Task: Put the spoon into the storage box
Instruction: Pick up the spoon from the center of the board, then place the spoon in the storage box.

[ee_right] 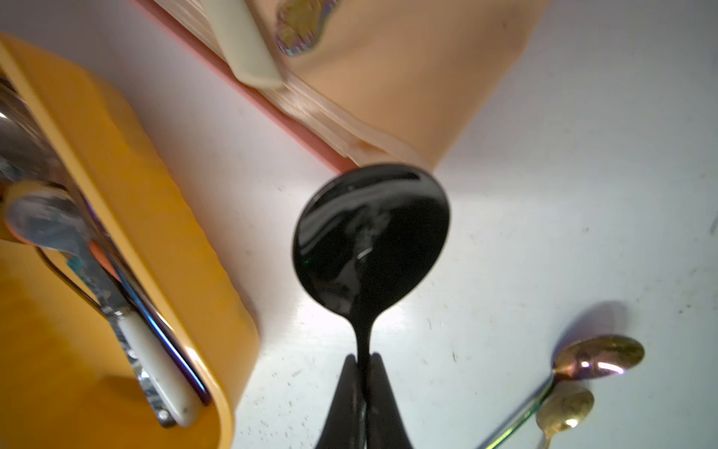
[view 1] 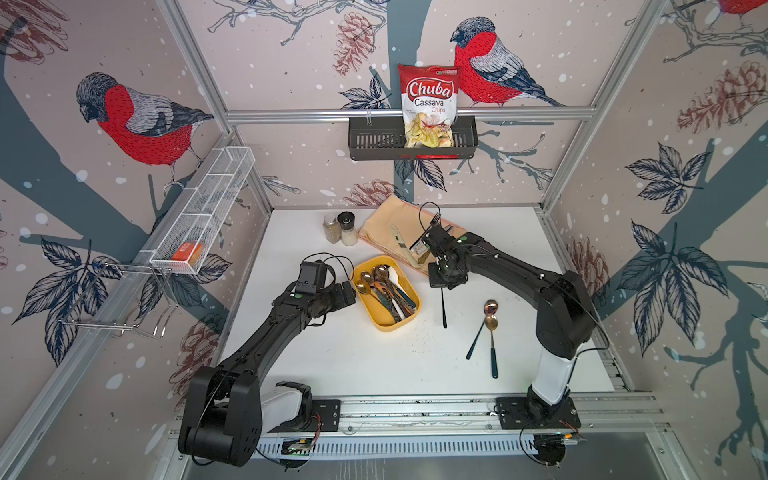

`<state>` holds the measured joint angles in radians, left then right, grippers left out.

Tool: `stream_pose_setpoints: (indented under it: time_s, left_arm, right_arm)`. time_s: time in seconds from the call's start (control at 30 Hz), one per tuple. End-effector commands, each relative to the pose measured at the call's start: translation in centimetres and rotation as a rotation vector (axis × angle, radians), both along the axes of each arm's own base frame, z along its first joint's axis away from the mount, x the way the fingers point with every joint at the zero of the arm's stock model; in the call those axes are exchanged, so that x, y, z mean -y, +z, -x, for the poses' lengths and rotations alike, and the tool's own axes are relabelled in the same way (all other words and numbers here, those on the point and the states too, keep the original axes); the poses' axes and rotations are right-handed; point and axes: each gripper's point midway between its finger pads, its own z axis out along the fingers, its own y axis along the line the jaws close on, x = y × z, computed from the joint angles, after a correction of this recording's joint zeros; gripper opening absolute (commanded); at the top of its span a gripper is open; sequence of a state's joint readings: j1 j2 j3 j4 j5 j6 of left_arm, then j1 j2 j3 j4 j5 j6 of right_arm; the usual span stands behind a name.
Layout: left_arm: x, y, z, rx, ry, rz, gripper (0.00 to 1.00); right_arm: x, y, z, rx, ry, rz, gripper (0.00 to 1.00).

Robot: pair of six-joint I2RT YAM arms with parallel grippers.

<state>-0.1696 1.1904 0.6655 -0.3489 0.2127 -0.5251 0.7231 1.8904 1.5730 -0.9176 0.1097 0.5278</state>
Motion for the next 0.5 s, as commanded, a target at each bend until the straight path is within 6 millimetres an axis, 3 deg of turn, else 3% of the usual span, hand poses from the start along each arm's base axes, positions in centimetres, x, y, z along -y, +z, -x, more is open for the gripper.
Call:
stream_pose_setpoints:
  time_s: [0.0,0.27,0.47]
  left_arm:
    - [-0.1,-0.2,0.3,-0.002,0.030,0.069,0.93]
    - [-1.6,-2.5,1.8,-0.043,0.126,0.177,0.93]
    - [-1.5,-3.0,2.1,-0.063,0.128,0.189,0.93]
  right_arm:
    - [-0.9,1.1,-0.8,0.026,0.075,0.073,0.00]
    - [-7.2,5.2,-3.1,0.129,0.208,0.037,0.00]
    - [-11.5,5.8,-3.9,0.159,0.289,-0.008,0.00]
